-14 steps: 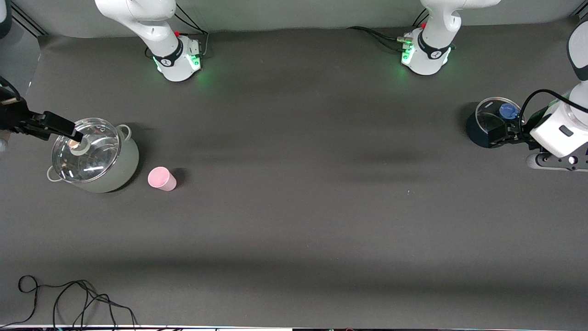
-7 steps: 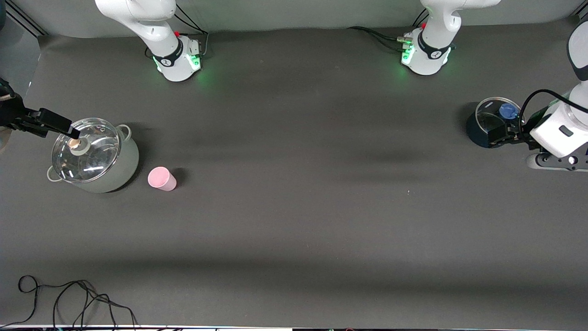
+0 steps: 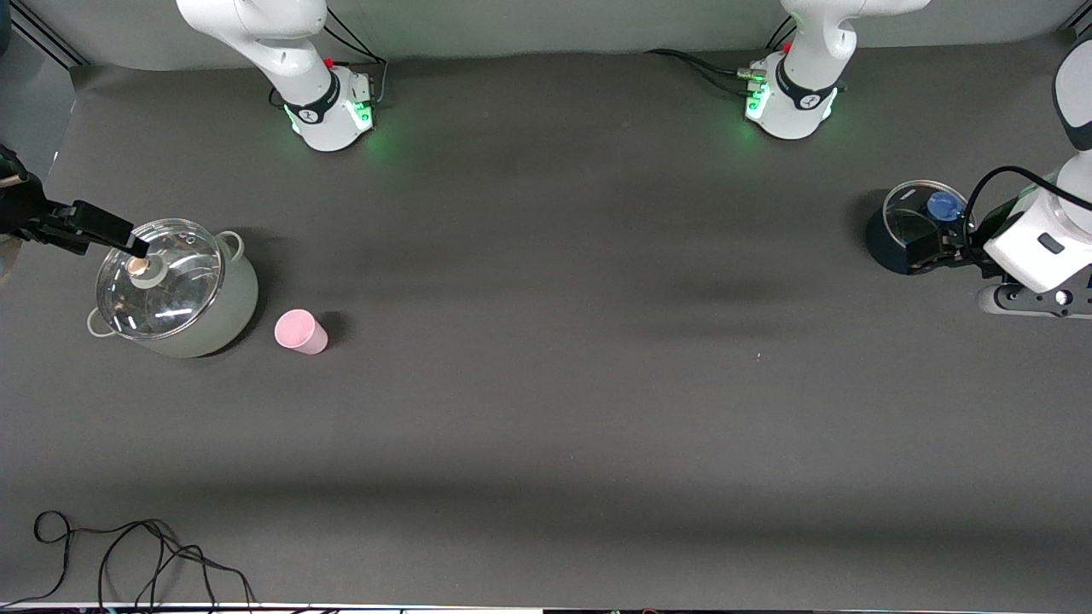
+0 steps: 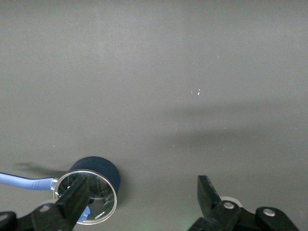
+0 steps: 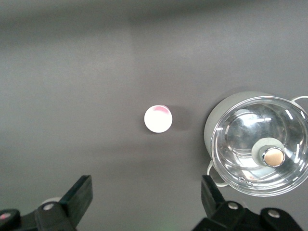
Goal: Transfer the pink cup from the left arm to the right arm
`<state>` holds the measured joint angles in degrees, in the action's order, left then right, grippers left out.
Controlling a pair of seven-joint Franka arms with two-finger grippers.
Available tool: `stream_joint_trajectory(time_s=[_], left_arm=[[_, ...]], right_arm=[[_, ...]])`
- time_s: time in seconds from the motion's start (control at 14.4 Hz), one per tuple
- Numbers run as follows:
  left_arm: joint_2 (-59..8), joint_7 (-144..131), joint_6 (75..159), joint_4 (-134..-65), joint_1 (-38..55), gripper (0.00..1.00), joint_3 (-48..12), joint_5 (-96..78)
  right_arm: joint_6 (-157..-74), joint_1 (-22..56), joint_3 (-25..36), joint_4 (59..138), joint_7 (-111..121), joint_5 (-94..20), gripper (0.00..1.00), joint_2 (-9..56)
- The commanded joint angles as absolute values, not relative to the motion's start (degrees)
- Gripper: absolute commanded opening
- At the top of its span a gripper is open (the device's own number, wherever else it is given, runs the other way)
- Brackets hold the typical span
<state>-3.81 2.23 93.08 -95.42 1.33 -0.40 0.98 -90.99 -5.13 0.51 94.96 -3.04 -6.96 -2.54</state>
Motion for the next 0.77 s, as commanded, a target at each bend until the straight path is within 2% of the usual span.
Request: stream_joint_trajectory(time_s=[0.0, 0.28, 0.7], left_arm=[[-4.6, 1.9, 93.0, -94.5, 1.8, 1.0, 0.2, 1.0], [-4.6, 1.9, 92.9, -94.6, 1.8, 1.0, 0.2, 1.0], [-4.6, 1.9, 93.0, -94.5, 1.8, 1.0, 0.2, 1.0]], right_arm=[[-90.3, -5.6, 0.4, 95.2, -1.7, -7.6, 1.0, -3.5], [-87.5, -5.5, 0.3, 95.1, -1.8, -3.5, 1.0, -3.7], [-86.8, -5.5, 0.0, 95.0, -1.8, -3.4, 1.0, -3.7]])
